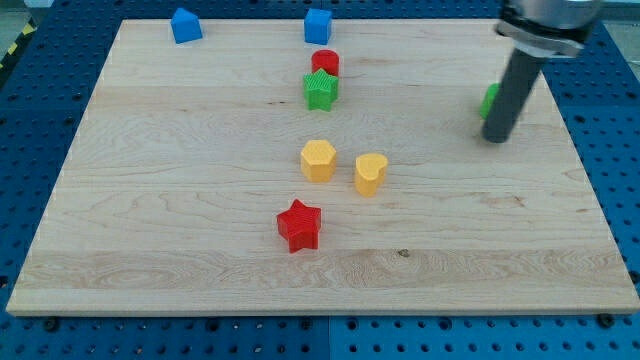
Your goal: Move green circle towards top right
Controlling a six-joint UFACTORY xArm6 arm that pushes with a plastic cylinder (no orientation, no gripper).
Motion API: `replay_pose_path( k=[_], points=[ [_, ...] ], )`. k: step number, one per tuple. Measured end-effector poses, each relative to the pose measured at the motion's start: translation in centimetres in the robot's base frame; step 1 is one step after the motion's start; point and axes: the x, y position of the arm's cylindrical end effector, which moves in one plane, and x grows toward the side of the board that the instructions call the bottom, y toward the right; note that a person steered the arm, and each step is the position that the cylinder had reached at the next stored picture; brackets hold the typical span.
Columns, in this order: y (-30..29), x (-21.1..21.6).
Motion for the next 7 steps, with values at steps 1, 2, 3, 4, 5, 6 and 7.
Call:
replay_pose_path(
  k=[1, 2, 3, 4, 5, 6, 7],
  points=[
    [2.5, -2.7],
    [2.5, -4.3],
    [2.5, -2.3],
    [2.2, 0.2],
    [0.3, -1.5],
    [-0.4, -1.9],
    [-0.5, -1.9]
  ],
)
